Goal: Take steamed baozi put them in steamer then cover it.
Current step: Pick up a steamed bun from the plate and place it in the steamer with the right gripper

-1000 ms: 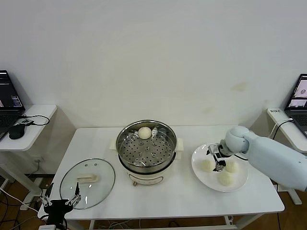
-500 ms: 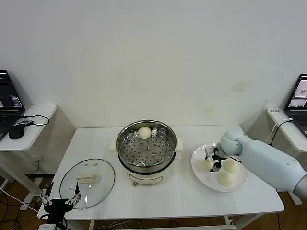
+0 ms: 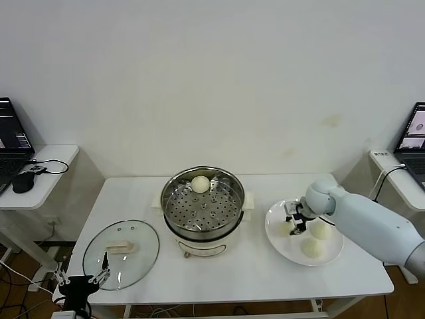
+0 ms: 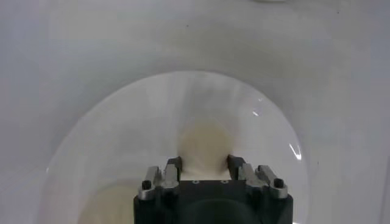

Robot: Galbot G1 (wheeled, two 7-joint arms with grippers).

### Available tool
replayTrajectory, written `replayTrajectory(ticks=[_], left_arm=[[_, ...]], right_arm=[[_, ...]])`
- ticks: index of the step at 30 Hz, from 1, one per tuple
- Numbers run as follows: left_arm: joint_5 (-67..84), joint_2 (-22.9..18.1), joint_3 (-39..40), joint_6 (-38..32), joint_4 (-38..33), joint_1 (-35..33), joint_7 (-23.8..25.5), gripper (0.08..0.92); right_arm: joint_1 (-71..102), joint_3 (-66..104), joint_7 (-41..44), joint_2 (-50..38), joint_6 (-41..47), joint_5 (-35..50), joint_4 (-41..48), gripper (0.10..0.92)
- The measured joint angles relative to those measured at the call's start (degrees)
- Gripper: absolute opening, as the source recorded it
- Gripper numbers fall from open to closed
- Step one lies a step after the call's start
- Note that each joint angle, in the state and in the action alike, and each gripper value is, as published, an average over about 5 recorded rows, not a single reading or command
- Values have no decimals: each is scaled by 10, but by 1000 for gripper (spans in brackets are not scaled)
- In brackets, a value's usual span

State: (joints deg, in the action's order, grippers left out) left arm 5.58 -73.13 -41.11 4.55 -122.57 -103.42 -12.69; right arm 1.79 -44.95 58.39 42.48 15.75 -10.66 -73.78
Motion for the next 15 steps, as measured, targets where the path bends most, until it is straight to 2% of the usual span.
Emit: replayTrajectory(ticks=[8, 15], left_arm=[[0, 4, 4, 2, -8, 2, 1, 823], [0, 7, 5, 2, -13, 3, 1, 823]], right_arm=[[-103, -49, 2, -28, 18, 69, -54, 501], [-238, -125, -8, -8, 48, 162, -95, 507]])
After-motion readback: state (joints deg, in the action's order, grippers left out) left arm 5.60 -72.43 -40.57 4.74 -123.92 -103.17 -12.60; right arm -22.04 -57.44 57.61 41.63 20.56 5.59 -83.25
